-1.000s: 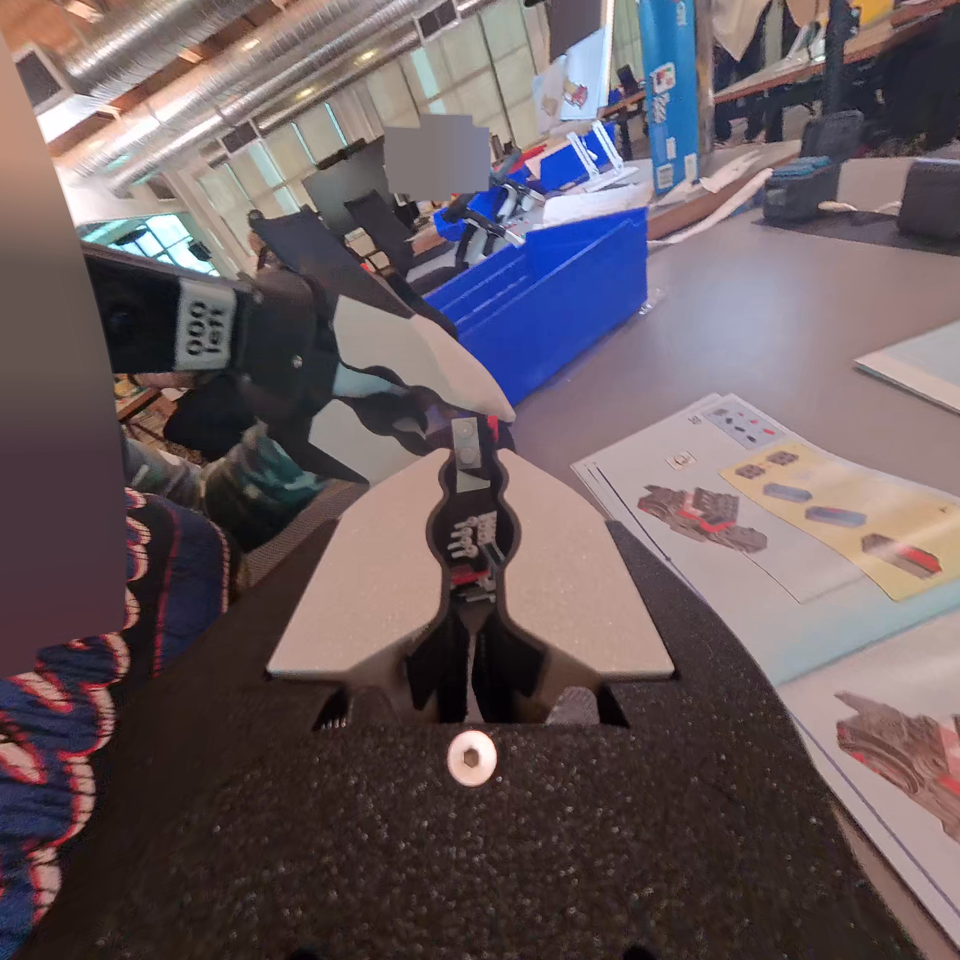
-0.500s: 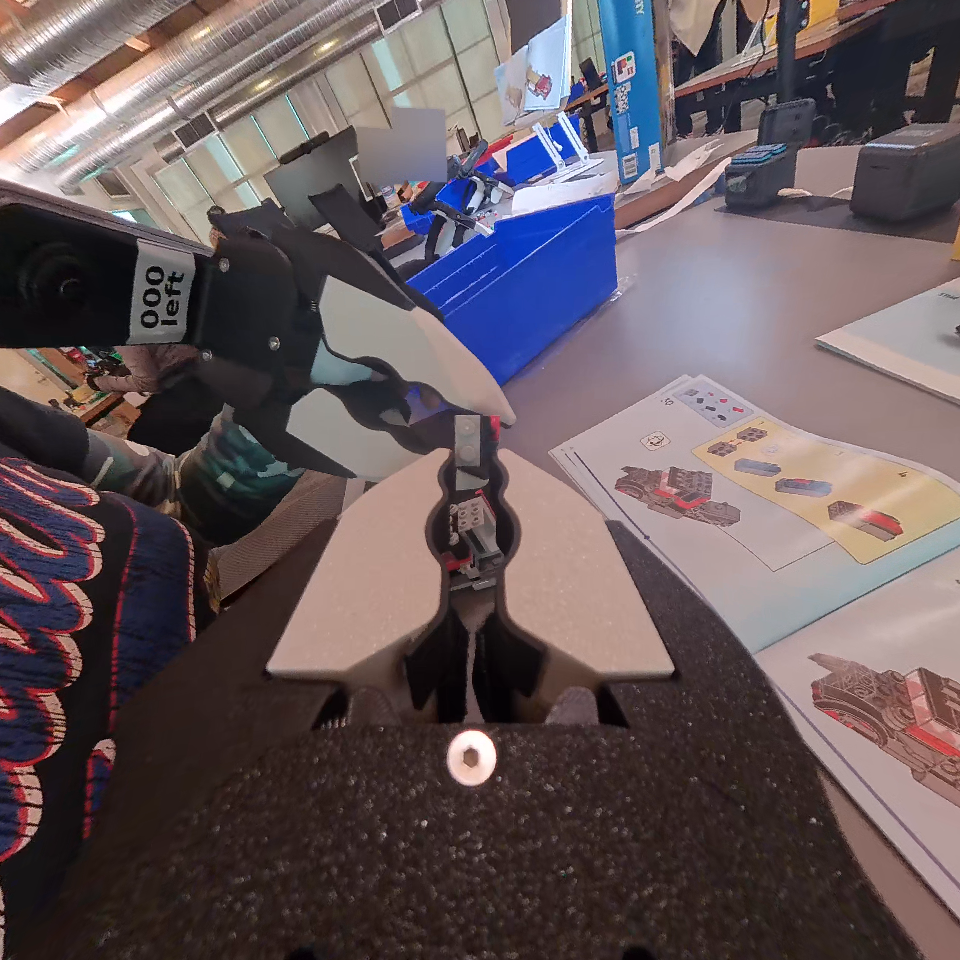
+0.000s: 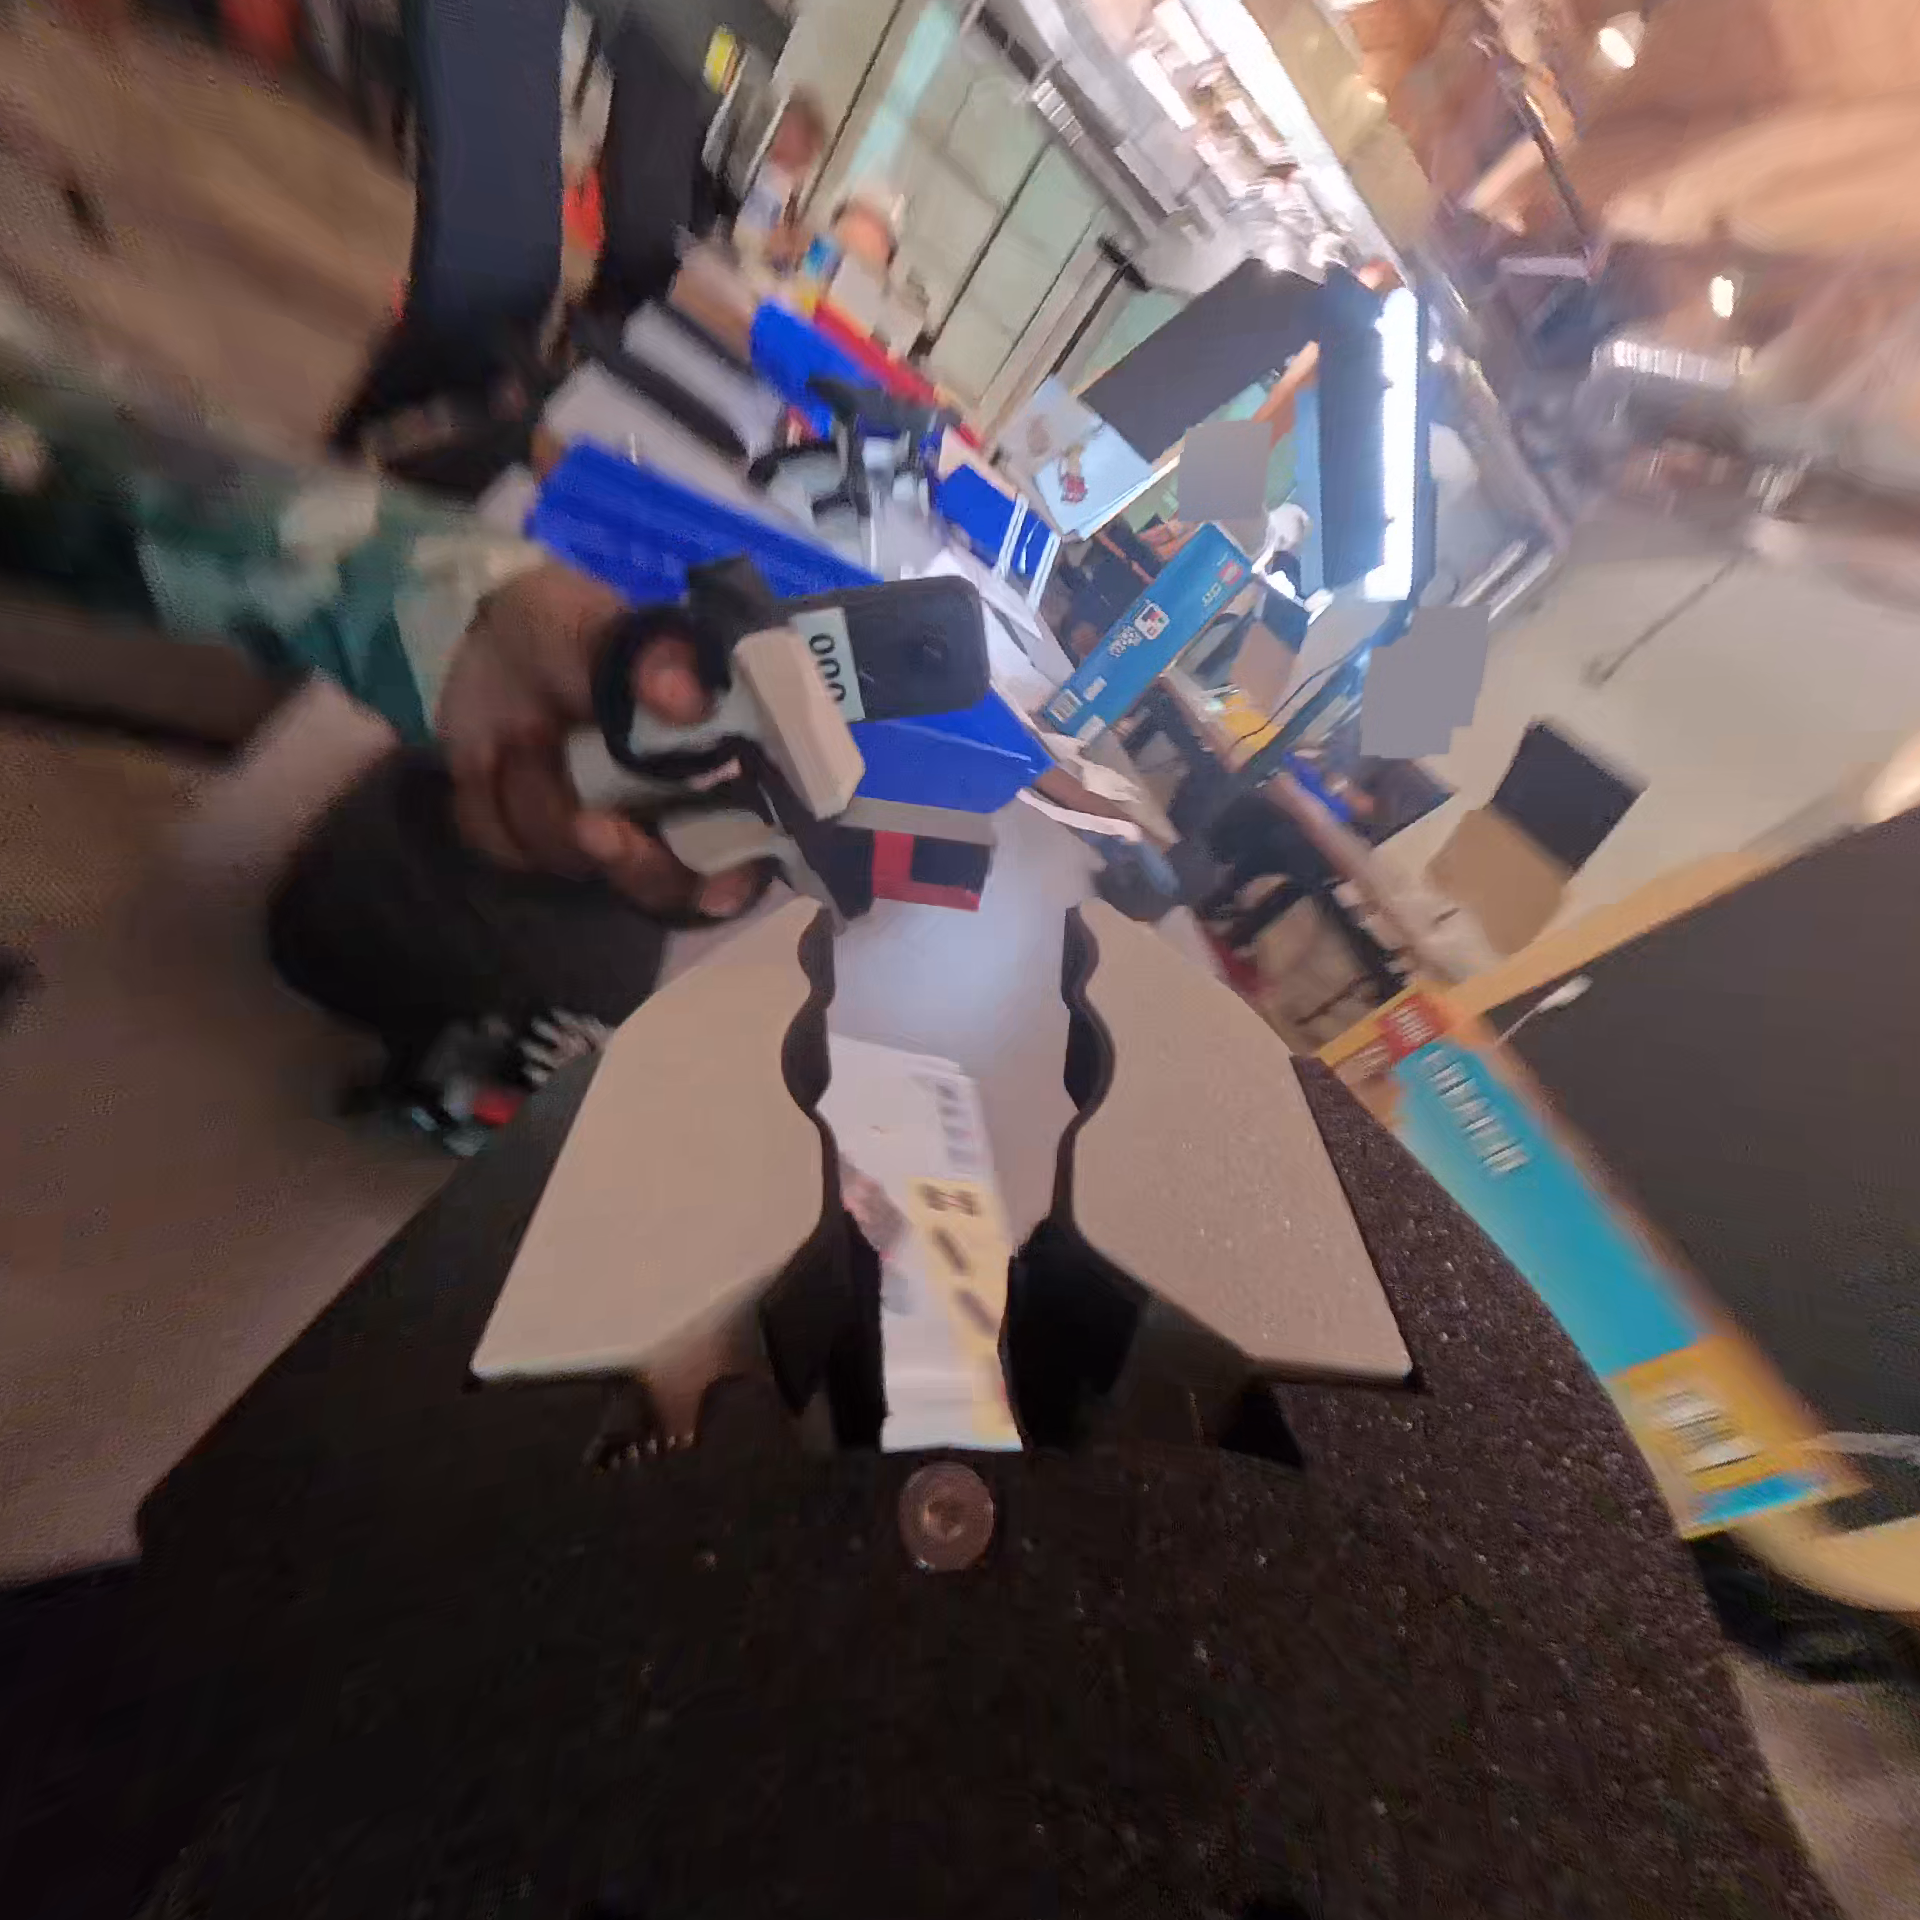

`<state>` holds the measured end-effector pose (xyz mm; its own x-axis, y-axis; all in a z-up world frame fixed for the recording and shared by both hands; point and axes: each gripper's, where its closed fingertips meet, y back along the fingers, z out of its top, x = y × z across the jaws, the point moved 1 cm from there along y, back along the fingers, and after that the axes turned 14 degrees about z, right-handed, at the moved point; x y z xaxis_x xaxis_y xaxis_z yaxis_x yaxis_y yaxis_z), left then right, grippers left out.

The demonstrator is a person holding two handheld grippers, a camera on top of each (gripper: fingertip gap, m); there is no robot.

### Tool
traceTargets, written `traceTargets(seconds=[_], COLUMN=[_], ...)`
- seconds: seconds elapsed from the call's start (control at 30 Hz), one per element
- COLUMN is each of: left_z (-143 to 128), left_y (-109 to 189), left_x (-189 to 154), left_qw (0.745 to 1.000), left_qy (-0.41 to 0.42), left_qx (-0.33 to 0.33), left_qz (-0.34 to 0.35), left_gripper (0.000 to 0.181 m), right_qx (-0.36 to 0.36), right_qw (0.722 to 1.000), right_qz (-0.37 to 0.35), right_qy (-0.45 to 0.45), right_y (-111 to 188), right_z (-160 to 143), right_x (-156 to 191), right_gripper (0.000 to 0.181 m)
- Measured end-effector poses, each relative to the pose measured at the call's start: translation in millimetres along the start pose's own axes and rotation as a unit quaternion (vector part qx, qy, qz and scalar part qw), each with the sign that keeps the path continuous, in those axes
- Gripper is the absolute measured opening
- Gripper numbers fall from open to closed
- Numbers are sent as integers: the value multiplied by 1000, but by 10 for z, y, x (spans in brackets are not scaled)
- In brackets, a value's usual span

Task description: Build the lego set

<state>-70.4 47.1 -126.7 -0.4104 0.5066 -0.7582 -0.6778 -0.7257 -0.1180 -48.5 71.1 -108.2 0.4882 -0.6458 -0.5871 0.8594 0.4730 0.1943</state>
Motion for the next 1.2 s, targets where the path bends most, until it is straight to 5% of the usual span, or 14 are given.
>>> traceTargets(seconds=[0.07, 0.2, 0.43, 0.5, 0.67, 0.77, 0.83, 0.9, 1.0, 1.2], left_z=[-42, -82, -133, -125, -126, -51, -41, -101, -204, -252], left_y=[27, 13, -35, -35, 37, 169, 240, 290, 281, 200], left_x=[-41, 60, 33, 55, 10, -46, -9, 142, 264, 351], left_qw=[996, 990, 985, 985, 990, 997, 999, 993, 966, 951], left_qy=[70, 128, 146, 144, 100, 44, -3, -93, -212, -248], left_qx=[25, 49, 81, 84, 93, 56, 37, 32, 22, 39], left_qz=[-41, -34, -35, -33, -36, -34, -6, 66, 146, 180], left_gripper=[21, 21, 21, 21, 38, 39, 40, 43, 46, 46], right_qx=[86, 220, 262, 261, 203, 105, 23, -69, -215, -314], right_qw=[986, 909, 861, 871, 944, 993, 997, 970, 888, 790], right_qz=[23, 31, 34, 23, -28, -18, -7, 28, 82, 117], right_qy=[142, 354, 436, 415, 260, 56, -77, -230, -399, -513], right_y=[-88, -274, -402, -400, -294, -239, -215, -204, -156, -104], right_z=[13, -82, -238, -266, -375, -453, -455, -433, -316, -285], right_x=[71, 104, 134, 119, 39, 91, 131, 183, 221, 208], right_gripper=[44, 42, 34, 34, 23, 22, 22, 22, 22, 22])
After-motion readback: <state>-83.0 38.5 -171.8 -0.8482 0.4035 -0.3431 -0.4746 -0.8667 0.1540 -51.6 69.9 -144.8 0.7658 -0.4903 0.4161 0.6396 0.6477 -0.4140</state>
